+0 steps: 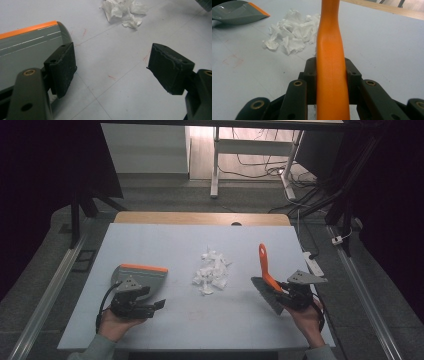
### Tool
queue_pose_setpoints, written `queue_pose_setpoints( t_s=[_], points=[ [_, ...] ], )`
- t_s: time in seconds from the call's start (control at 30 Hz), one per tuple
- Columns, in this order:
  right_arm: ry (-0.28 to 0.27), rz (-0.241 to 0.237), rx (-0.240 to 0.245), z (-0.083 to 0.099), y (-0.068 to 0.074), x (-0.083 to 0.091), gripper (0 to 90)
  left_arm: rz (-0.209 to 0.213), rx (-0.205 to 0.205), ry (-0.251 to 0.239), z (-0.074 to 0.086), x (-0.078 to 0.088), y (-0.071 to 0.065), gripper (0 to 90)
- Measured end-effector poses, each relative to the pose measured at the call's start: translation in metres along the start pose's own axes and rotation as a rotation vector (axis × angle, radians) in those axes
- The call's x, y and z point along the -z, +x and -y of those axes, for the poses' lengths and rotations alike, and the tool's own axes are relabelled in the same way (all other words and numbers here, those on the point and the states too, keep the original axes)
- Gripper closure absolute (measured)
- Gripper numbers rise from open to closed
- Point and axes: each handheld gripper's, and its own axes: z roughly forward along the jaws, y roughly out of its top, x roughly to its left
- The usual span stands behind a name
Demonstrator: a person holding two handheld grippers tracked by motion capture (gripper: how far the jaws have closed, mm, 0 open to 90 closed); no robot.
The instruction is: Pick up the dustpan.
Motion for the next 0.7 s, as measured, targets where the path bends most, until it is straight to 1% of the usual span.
queue_pose_setpoints(
  t_s=[0.43, 0.7],
  points=[
    [0.001, 0.003, 0.008, -0.0006, 0.0022, -0.001, 69.9, 0.012, 0.001, 0.013, -0.0003, -0.0012, 0.001, 23.0],
    [0.0, 0.004, 0.007, -0.0006, 0.0023, -0.0004, 70.0, 0.014, 0.001, 0.01, -0.0013, -0.0003, 0.0003, 23.0]
  ],
)
